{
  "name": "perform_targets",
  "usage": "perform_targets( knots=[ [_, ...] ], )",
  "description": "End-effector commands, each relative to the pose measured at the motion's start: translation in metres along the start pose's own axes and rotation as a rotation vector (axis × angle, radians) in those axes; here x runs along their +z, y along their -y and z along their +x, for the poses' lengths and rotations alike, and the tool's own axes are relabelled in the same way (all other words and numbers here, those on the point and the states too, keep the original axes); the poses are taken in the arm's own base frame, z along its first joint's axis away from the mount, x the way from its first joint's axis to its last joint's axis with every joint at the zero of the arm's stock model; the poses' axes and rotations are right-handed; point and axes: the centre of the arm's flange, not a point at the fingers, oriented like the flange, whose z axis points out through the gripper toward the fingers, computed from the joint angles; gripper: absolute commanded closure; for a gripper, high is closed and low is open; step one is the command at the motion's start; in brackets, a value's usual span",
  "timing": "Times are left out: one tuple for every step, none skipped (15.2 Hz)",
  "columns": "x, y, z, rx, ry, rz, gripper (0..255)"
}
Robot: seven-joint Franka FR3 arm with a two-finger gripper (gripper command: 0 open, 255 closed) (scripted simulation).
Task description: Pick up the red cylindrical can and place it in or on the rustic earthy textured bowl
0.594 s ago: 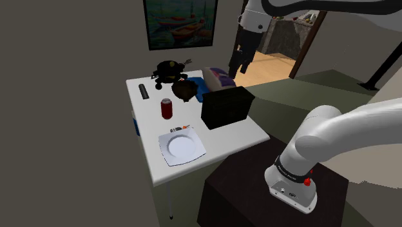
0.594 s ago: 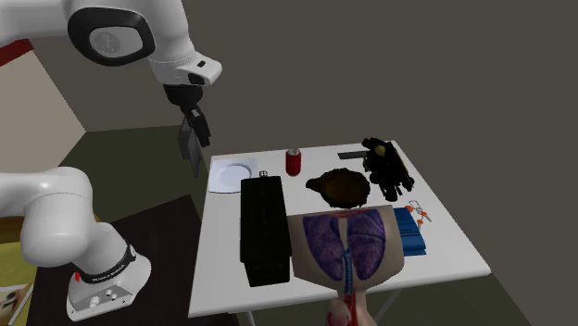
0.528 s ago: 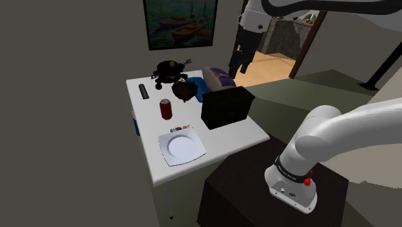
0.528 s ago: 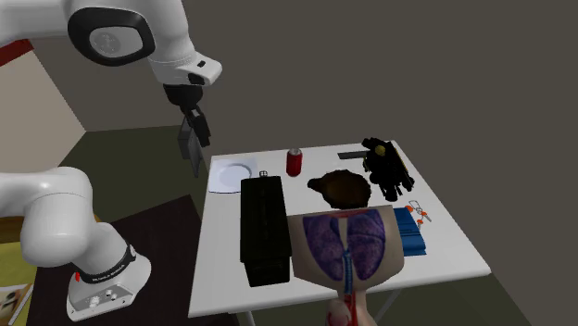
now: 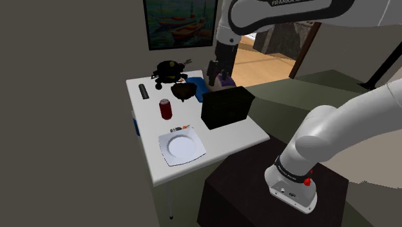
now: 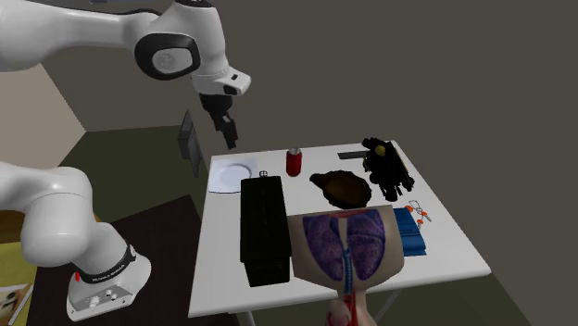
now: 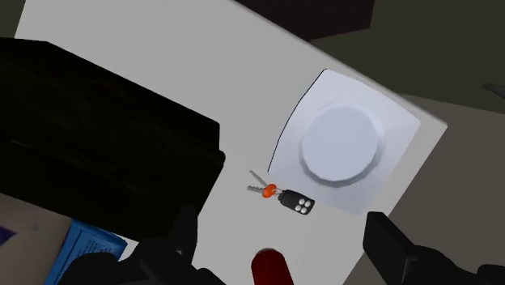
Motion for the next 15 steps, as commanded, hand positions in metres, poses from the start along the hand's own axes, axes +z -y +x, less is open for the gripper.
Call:
perform_targets(
  knots=[
    [0.016, 0.006, 0.022, 0.007, 0.002, -0.005, 0],
    [0.025, 0.009, 0.033, 0.010, 0.003, -0.008, 0],
    [0.033, 0.011, 0.043, 0.013, 0.005, -0.011, 0],
    [0.041, 0.014, 0.053, 0.017, 0.006, -0.014, 0],
    [0.049, 0.017, 0.064, 0.020, 0.008, -0.017, 0],
    [0.058, 0.019, 0.074, 0.023, 0.009, -0.020, 0],
    [0.066, 0.022, 0.084, 0.026, 0.010, -0.023, 0],
    [0.074, 0.024, 0.095, 0.030, 0.012, -0.026, 0],
    [0.083, 0.026, 0.105, 0.033, 0.013, -0.028, 0],
    [0.091, 0.029, 0.115, 0.036, 0.015, -0.031, 0],
    [0.099, 0.031, 0.125, 0.040, 0.016, -0.034, 0],
    [0.108, 0.033, 0.136, 0.043, 0.018, -0.037, 0],
    [0.116, 0.035, 0.146, 0.046, 0.019, -0.040, 0],
    [0.125, 0.037, 0.156, 0.049, 0.021, -0.043, 0],
    [0.133, 0.039, 0.167, 0.053, 0.022, -0.046, 0]
  ],
)
